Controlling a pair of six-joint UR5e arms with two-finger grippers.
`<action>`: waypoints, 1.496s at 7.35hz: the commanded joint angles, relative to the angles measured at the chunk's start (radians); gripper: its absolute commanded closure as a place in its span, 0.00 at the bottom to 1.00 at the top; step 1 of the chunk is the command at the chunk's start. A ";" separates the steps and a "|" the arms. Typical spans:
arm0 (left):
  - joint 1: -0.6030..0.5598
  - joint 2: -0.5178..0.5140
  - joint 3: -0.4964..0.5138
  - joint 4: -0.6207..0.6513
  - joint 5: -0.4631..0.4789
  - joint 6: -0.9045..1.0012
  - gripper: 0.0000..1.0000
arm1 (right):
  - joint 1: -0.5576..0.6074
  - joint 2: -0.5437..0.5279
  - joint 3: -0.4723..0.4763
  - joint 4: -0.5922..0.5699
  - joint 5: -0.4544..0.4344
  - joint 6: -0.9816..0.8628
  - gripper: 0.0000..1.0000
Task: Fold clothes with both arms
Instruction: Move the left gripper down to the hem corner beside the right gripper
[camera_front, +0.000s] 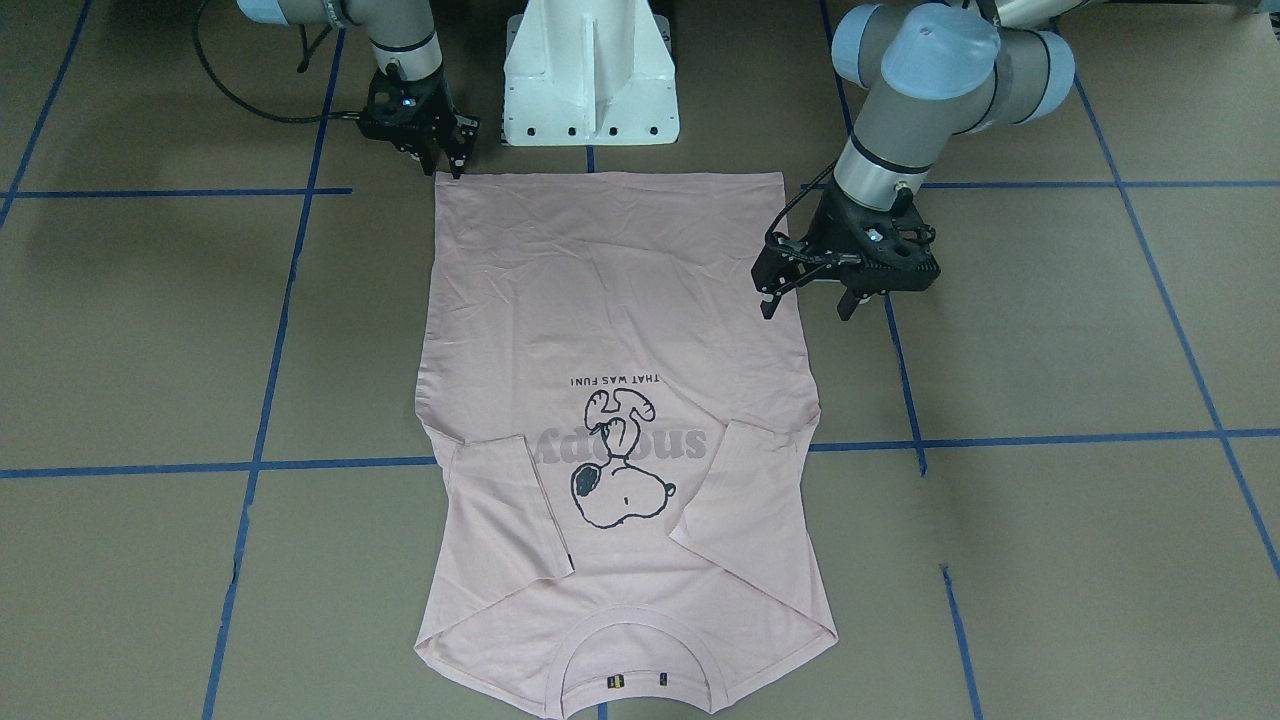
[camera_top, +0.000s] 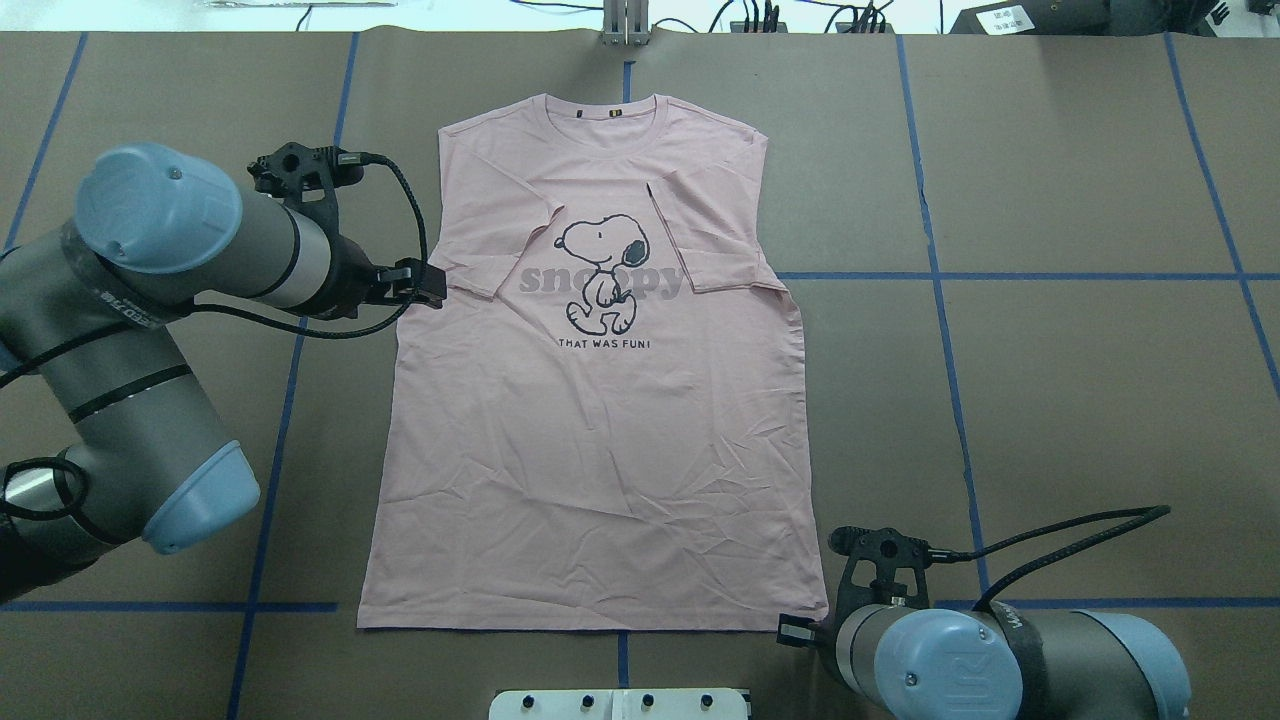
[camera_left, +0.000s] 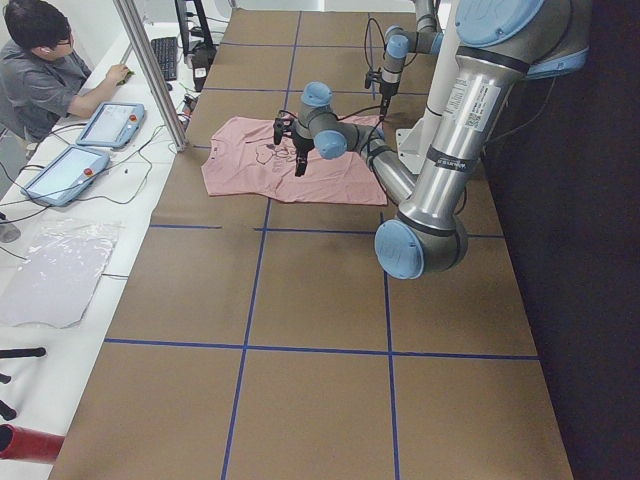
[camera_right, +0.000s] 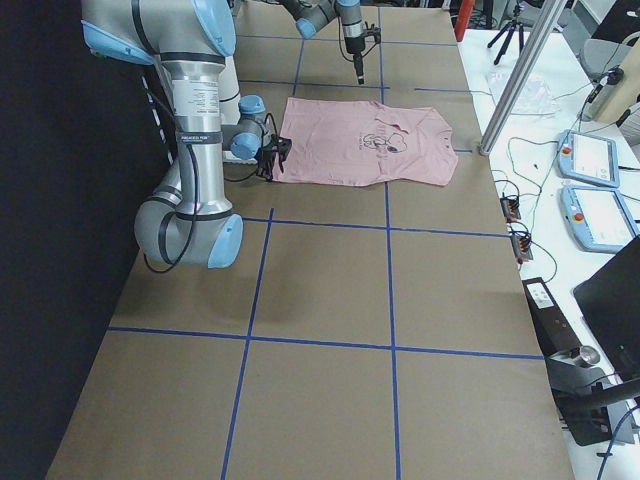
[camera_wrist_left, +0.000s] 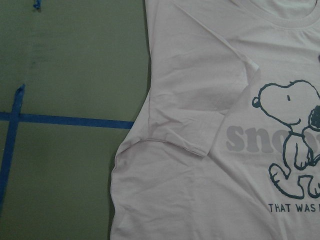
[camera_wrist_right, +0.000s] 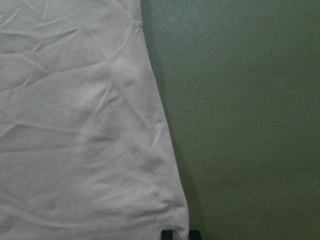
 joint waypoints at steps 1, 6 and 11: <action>0.000 -0.001 0.000 0.000 -0.002 0.000 0.00 | 0.004 0.003 0.013 -0.002 0.000 -0.001 1.00; 0.175 0.297 -0.189 -0.135 0.109 -0.209 0.00 | 0.070 0.000 0.096 0.000 0.022 -0.002 1.00; 0.561 0.257 -0.227 0.093 0.350 -0.614 0.00 | 0.069 0.009 0.099 0.001 0.015 -0.004 1.00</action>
